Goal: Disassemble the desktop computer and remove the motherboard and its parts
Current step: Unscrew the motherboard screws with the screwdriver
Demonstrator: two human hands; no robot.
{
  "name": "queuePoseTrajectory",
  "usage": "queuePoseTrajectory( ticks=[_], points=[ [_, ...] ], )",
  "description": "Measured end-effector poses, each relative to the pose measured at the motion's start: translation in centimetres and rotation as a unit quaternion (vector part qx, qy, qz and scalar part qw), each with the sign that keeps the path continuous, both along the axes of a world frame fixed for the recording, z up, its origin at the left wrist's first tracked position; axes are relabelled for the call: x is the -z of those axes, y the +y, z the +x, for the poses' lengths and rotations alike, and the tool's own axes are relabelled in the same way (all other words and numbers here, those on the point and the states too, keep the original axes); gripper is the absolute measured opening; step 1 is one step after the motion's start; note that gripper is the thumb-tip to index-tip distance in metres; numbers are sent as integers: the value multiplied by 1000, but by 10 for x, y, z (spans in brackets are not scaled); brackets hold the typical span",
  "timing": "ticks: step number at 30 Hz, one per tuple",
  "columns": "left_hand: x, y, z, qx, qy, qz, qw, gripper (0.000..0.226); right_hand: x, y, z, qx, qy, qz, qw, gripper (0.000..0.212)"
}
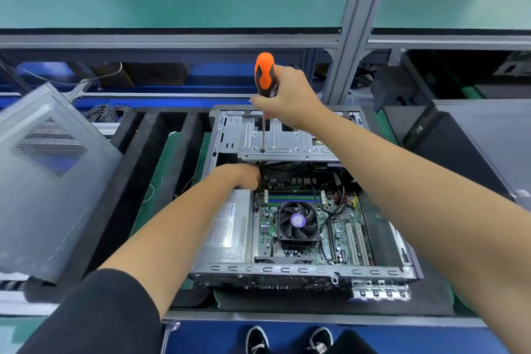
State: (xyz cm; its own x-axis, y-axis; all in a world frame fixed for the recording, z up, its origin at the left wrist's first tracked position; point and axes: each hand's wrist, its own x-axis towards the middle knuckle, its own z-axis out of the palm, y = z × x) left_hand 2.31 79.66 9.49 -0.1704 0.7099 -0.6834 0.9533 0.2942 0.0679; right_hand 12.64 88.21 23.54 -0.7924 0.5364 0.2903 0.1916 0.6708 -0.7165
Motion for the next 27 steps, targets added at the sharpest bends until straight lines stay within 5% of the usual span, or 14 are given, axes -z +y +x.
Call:
queuePoseTrajectory(
  ticks=[14,27],
  points=[
    [-7,-4,13,-42,-10,-66,997,66,-11,3,7,-9,6,-13,1000,19],
    [-1,-2,11,-17,6,-76,997,69,-12,2,4,-27,-14,-25,999,18]
  ],
)
